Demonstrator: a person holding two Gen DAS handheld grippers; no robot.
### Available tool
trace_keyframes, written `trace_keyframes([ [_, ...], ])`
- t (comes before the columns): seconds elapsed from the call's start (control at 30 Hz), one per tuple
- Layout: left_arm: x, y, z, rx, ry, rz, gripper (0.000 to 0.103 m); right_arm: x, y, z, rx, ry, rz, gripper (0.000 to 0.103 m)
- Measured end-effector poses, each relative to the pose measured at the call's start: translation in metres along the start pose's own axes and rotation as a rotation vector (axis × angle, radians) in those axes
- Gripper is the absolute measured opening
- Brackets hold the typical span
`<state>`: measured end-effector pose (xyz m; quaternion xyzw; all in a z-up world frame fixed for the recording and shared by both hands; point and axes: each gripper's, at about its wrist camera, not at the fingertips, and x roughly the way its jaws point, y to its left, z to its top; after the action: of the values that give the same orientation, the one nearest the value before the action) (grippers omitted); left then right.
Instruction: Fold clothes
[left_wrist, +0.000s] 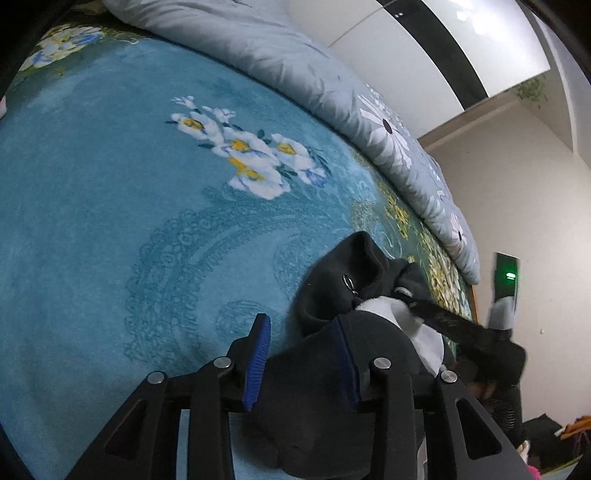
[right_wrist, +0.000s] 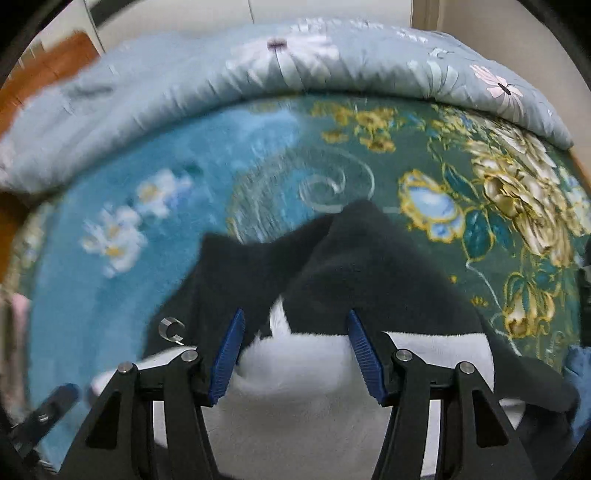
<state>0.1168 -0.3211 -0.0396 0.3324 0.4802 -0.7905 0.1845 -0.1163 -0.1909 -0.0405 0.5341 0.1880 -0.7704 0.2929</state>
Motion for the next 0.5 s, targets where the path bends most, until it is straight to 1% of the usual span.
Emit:
trace_keyframes([
  [0.03,0.0,-0.002,0.0,0.008,0.001,-0.003,0.039,0.003,0.003,-0.003,-0.015,0.014,-0.038,0.06],
  [0.1,-0.001,-0.003,-0.001,0.013,0.002,-0.015,0.039,-0.002,0.002,-0.009,-0.032,0.004,-0.081,0.035],
  [0.13,-0.002,-0.003,0.0,0.011,-0.001,-0.021,0.039,-0.006,0.0,-0.012,-0.04,-0.006,-0.099,0.015],
  [0.2,-0.004,-0.001,0.0,0.006,-0.007,-0.032,0.04,-0.019,-0.004,-0.017,-0.062,-0.035,-0.138,0.012],
  [0.23,-0.005,0.0,0.001,0.002,-0.009,-0.037,0.04,-0.034,-0.006,-0.019,-0.093,-0.073,-0.17,0.011],
  [0.3,-0.006,0.003,0.001,-0.007,-0.013,-0.046,0.041,-0.068,-0.011,-0.022,-0.161,-0.168,-0.248,0.011],
  [0.37,-0.006,0.003,0.001,-0.007,-0.01,-0.057,0.042,-0.107,-0.02,-0.03,-0.197,-0.261,-0.318,0.011],
  [0.43,-0.004,0.0,0.001,0.009,0.0,-0.07,0.043,-0.156,-0.032,-0.046,-0.225,-0.379,-0.382,0.011],
  [0.5,0.0,-0.007,-0.002,0.041,0.012,-0.076,0.044,-0.193,-0.036,-0.065,-0.269,-0.487,-0.469,0.01],
])
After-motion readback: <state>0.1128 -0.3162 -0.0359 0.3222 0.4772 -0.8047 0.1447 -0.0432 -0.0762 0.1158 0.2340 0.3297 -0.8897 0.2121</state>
